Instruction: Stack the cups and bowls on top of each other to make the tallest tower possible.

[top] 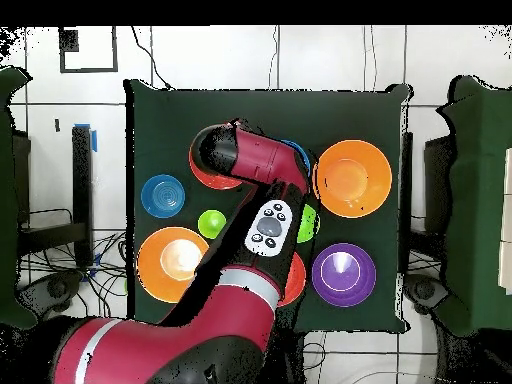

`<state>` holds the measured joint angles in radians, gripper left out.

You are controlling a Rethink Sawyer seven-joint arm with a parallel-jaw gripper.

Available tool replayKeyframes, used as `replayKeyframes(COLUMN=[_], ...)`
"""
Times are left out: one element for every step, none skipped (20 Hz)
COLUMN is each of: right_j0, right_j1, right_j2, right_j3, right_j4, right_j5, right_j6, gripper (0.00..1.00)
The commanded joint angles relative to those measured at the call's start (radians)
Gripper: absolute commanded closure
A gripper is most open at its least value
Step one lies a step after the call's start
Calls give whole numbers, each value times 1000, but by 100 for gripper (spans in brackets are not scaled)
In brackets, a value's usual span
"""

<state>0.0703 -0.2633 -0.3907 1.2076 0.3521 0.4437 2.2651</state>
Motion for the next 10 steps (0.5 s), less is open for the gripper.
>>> replayKeyframes(right_j0=[10, 12, 13, 14, 13, 14, 15, 14, 12, 10], right_j1=[36, 33, 27, 24, 16, 10, 5, -6, -16, -27], right_j2=[24, 21, 19, 17, 18, 14, 13, 12, 12, 13], right_j3=[-65, -62, -57, -55, -49, -47, -42, -35, -28, -20], right_j4=[25, 26, 26, 27, 27, 26, 26, 24, 23, 20], right_j5=[16, 19, 22, 23, 29, 33, 37, 45, 52, 59], right_j6=[189, 189, 187, 185, 181, 177, 176, 170, 165, 156], gripper=[0, 0, 0, 0, 0, 0, 0, 0, 0, 0])
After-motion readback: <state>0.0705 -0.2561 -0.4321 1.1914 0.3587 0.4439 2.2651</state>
